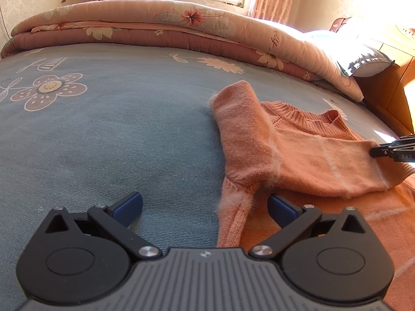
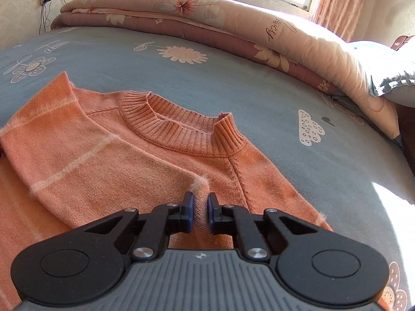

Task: Fold clothes

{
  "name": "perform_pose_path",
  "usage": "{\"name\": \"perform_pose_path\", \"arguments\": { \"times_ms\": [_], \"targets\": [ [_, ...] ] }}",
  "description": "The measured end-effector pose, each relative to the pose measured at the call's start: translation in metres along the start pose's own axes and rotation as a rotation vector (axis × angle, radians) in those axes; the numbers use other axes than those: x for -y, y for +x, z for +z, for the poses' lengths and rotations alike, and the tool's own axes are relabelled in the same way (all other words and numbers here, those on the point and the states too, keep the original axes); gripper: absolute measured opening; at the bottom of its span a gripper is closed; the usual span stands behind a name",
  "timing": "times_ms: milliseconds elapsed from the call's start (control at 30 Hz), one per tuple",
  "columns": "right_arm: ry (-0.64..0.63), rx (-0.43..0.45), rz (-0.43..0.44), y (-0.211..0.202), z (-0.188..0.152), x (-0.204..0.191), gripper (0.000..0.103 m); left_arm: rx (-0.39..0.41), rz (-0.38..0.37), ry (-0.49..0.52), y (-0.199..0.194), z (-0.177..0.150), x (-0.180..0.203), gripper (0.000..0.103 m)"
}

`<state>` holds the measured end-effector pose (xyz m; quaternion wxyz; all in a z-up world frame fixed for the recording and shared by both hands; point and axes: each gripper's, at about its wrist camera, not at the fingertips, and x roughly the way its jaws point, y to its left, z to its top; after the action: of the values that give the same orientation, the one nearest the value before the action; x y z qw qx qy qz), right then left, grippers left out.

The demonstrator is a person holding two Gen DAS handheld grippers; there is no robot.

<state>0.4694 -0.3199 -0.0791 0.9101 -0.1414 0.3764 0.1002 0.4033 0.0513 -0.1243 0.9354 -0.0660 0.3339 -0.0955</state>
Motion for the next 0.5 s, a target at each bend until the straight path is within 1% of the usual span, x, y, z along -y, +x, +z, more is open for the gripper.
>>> {"name": "perform_pose_path", "arguments": {
  "times_ms": [67,100,133,267,300,367,433,500],
  "targets": [
    [0.012,-0.03,-0.015,0.008,0.001,0.003,0.015,-0.001,0.002,0.003,0.0,0.0,0.0,0.102],
    [0.01,-0.039,-0.037,0.011,0.0,0.001,0.024,-0.001,0.003,0.003,0.0,0.001,0.001,0.102],
    [0.005,-0.044,-0.059,0.013,-0.001,-0.001,0.029,-0.001,0.004,0.004,0.0,0.001,0.001,0.102],
    [0.048,-0.005,-0.114,0.002,0.002,-0.004,0.033,0.001,-0.005,-0.014,-0.001,0.002,-0.002,0.102],
    [0.057,0.009,-0.117,-0.003,0.005,-0.006,0.035,-0.001,-0.021,-0.031,-0.003,0.004,-0.004,0.102],
    [0.074,0.036,-0.112,-0.015,0.014,-0.011,0.035,-0.006,-0.054,-0.066,-0.006,0.007,-0.008,0.102],
    [0.061,0.059,-0.076,-0.026,0.025,-0.024,0.034,-0.01,-0.141,-0.131,-0.012,0.012,-0.017,0.102],
    [0.039,0.077,-0.012,-0.035,0.039,-0.044,0.033,0.018,-0.152,-0.193,-0.02,0.017,-0.03,0.102]
  ]
}}
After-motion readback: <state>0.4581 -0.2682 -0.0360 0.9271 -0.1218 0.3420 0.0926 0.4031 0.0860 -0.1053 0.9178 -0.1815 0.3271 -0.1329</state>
